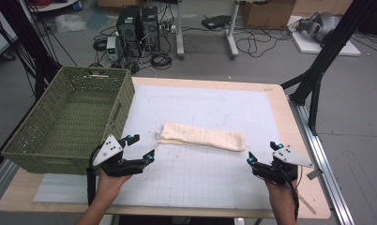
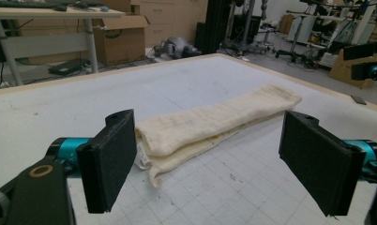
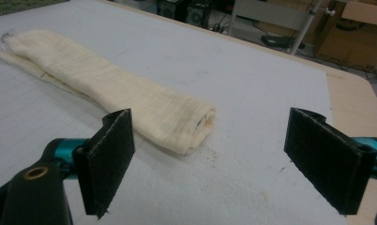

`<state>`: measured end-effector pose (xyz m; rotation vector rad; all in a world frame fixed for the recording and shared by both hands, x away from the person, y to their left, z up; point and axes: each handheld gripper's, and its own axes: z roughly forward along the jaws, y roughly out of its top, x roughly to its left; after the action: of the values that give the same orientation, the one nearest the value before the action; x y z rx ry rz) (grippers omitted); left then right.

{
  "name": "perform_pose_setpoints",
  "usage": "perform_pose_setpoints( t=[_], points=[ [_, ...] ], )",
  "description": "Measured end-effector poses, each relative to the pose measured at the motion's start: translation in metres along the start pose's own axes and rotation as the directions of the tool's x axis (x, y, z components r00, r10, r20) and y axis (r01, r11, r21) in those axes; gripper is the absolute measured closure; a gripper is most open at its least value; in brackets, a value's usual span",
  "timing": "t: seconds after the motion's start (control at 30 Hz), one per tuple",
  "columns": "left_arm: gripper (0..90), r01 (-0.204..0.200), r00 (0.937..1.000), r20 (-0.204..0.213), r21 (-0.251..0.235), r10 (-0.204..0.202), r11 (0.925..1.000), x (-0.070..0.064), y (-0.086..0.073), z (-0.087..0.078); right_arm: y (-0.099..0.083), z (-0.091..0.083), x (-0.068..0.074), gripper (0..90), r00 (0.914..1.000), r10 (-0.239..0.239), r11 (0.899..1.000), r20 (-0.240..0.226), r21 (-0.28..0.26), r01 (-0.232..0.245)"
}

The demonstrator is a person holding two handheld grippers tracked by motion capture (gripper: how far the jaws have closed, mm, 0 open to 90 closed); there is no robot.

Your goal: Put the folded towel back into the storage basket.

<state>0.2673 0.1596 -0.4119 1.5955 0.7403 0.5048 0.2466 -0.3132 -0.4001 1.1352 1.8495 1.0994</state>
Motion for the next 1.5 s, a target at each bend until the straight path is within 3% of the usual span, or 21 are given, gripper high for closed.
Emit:
perform_pose_setpoints(
  t=[0.33,0.5,0.97,1.23,1.5],
  points=[
    [19.3,0.000,1.0000,-0.004,0.004,0.000,1.0000,0.000,0.000,0.000,0.000,0.001,0.002,16.1,0.9997,-0.018,1.000,-0.017,0.009,0.018],
    [19.2,0.006,0.9999,0.015,0.011,-0.006,0.9999,0.000,0.000,0.002,-0.001,0.001,0.002,16.1,0.9997,-0.010,1.000,-0.023,0.002,0.010],
    [19.2,0.000,0.9999,0.013,0.029,-0.001,0.9996,-0.001,0.000,0.005,-0.001,0.003,0.002,15.2,0.9995,0.001,1.000,-0.031,0.007,-0.001],
    [19.2,-0.008,0.9998,0.021,0.058,0.007,0.9983,-0.004,0.010,0.009,-0.002,0.002,0.001,15.3,0.9997,-0.001,1.000,-0.026,0.005,0.001],
    [19.2,-0.001,0.9993,0.038,0.085,-0.002,0.9964,0.001,0.021,0.015,-0.002,0.001,0.000,15.3,0.9997,0.009,1.000,-0.024,0.005,-0.008]
  ],
)
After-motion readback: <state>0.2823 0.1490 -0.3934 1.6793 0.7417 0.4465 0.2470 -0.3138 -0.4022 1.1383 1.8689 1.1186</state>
